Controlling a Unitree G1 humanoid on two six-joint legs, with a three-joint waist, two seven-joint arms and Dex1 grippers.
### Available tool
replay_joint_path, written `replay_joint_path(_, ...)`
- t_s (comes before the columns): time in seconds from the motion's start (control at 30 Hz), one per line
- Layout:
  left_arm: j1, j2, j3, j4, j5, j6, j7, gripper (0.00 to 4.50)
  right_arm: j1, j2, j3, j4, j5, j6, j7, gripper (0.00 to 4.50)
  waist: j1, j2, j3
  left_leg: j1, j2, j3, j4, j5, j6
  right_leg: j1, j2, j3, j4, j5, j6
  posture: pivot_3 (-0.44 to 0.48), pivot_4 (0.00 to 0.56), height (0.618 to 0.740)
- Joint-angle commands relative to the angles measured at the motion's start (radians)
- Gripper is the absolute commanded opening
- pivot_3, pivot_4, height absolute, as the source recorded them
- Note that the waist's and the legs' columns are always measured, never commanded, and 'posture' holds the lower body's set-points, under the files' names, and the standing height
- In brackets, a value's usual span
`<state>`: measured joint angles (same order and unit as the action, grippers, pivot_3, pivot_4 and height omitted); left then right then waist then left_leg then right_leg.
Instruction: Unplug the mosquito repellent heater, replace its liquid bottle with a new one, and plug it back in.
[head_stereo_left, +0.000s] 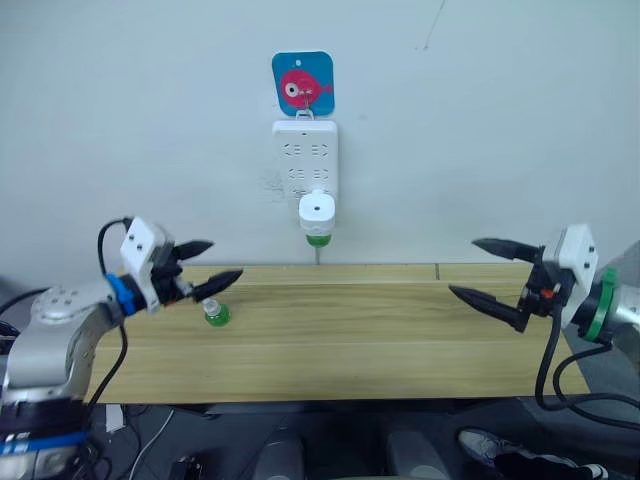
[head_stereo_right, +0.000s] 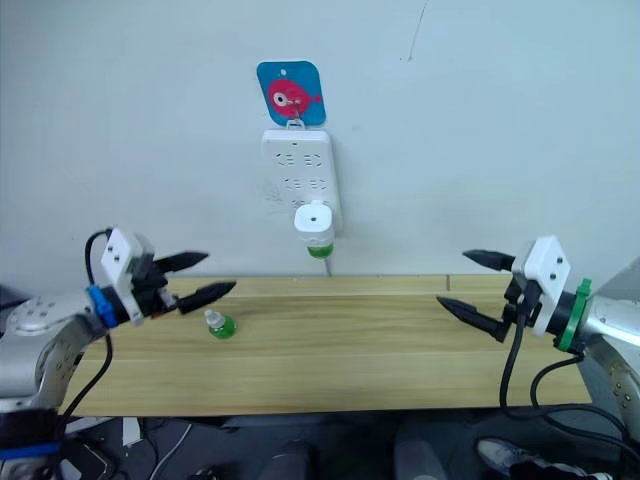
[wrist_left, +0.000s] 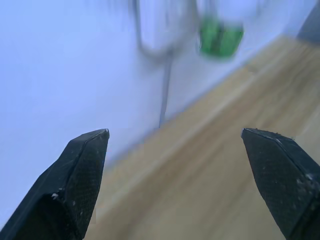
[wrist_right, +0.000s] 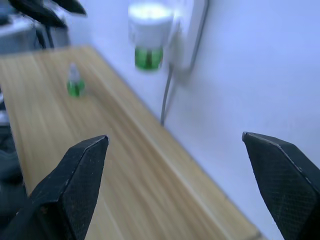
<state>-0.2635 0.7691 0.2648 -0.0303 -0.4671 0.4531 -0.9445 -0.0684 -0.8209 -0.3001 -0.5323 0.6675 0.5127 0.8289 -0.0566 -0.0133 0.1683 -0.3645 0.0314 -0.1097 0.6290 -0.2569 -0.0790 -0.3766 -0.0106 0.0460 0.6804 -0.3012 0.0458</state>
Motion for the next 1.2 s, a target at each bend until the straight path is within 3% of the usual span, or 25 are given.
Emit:
replay_joint_path(0.03,-0.075,-0.011,-0.025,0.025,-0.01,0.0,-0.005,4.5,-0.04,0.007,-0.045,-0.082,0.103,0.093,-0.095,4.47,-0.009,0.0,0.001,0.0,0.0,0.0,0.0,0.0,0.0,0.0,0.0,0.0,0.0,0.0,0.0,-0.165,0.159,0.725)
replay_joint_path(0.1,-0.1,-0.019,-0.04,0.04,-0.012,0.007,-0.015,4.32,-0.061,0.007,-0.043,-0.105,0.129,0.123,-0.125,4.5,-0.021,0.0,0.002,-0.001,0.0,0.001,-0.001,0.0,0.0,-0.001,0.0,0.001,0.0,0.0,-0.001,-0.171,0.162,0.725)
replay_joint_path(0.23,-0.136,-0.035,-0.065,0.079,0.013,-0.011,-0.001,3.31,-0.083,0.005,-0.034,-0.129,0.153,0.158,-0.16,4.5,-0.035,-0.001,0.012,-0.001,0.0,0.001,-0.001,0.0,0.001,-0.002,0.0,0.001,0.0,0.0,0.0,-0.182,0.171,0.725)
replay_joint_path(0.57,-0.299,-0.113,-0.089,0.292,0.077,-0.121,0.052,3.31,-0.162,0.026,0.026,-0.175,0.197,0.209,-0.24,4.5,-0.041,-0.003,0.022,-0.003,0.0,0.001,0.0,0.0,0.001,-0.004,0.0,0.001,0.0,0.0,-0.001,-0.193,0.183,0.725)
replay_joint_path(0.8,-0.403,-0.142,-0.121,0.432,0.111,-0.194,0.011,3.31,-0.19,0.033,0.04,-0.189,0.222,0.229,-0.273,4.5,-0.046,-0.003,0.023,-0.013,0.0,-0.001,0.001,0.0,0.0,-0.013,0.0,-0.001,0.001,0.003,-0.005,-0.197,0.187,0.725)
replay_joint_path(1.2,-0.541,-0.193,-0.174,0.605,0.159,-0.285,-0.075,3.31,-0.168,0.035,0.033,-0.218,0.249,0.237,-0.291,4.5,-0.052,-0.003,0.029,-0.015,0.0,-0.002,0.001,0.0,0.0,-0.013,0.0,-0.002,0.001,0.004,-0.004,-0.22,0.203,0.725)
